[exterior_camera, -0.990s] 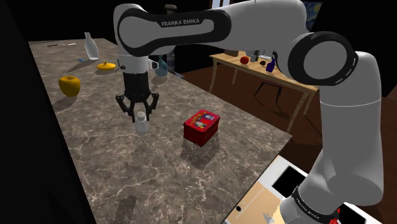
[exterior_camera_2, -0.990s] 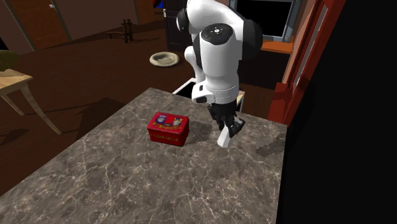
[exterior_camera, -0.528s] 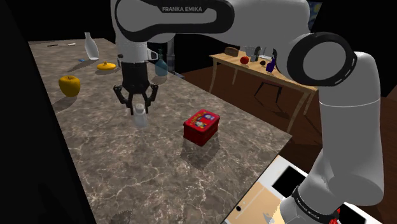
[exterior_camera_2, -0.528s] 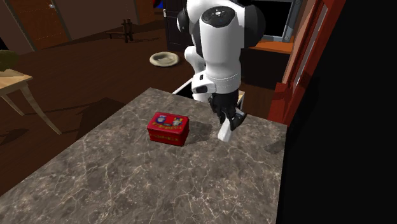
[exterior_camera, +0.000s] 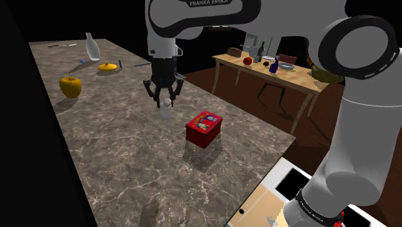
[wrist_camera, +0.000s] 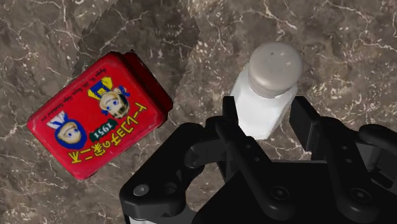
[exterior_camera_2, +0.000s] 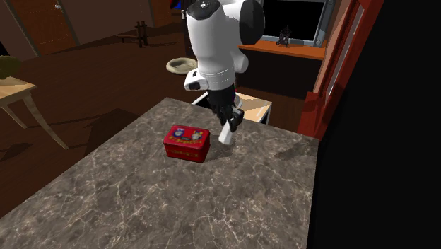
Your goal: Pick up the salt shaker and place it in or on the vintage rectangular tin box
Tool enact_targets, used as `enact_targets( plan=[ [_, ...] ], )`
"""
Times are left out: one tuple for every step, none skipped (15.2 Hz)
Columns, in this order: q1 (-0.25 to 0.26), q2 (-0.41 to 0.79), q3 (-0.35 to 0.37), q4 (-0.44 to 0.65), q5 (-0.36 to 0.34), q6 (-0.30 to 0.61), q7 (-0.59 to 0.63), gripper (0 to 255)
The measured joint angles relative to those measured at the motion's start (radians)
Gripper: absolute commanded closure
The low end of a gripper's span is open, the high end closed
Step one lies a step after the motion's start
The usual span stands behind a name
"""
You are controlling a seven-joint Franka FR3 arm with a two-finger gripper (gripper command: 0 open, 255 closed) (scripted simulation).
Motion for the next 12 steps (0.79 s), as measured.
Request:
enact_targets(
  plan=[
    [-0.019,-0.026,-0.007,-0.026,0.008,-0.002,-0.024,255],
    [-0.038,-0.054,-0.014,-0.058,0.016,0.000,-0.050,255],
    [-0.055,-0.069,-0.023,-0.083,0.020,0.008,-0.076,255],
    [-0.072,-0.094,-0.031,-0.112,0.026,0.009,-0.101,255],
    [-0.086,-0.108,-0.040,-0.121,0.029,0.003,-0.123,255],
    [-0.100,-0.128,-0.048,-0.150,0.033,0.010,-0.146,255],
    [-0.116,-0.144,-0.059,-0.167,0.036,0.008,-0.173,255],
    [-0.135,-0.169,-0.071,-0.197,0.040,0.010,-0.204,255],
    [-0.147,-0.186,-0.080,-0.214,0.043,0.008,-0.227,255],
    [-0.160,-0.200,-0.090,-0.230,0.044,0.008,-0.250,255],
    [-0.173,-0.212,-0.101,-0.237,0.044,0.000,-0.274,255],
    [-0.185,-0.227,-0.111,-0.249,0.045,-0.005,-0.294,255]
  ],
)
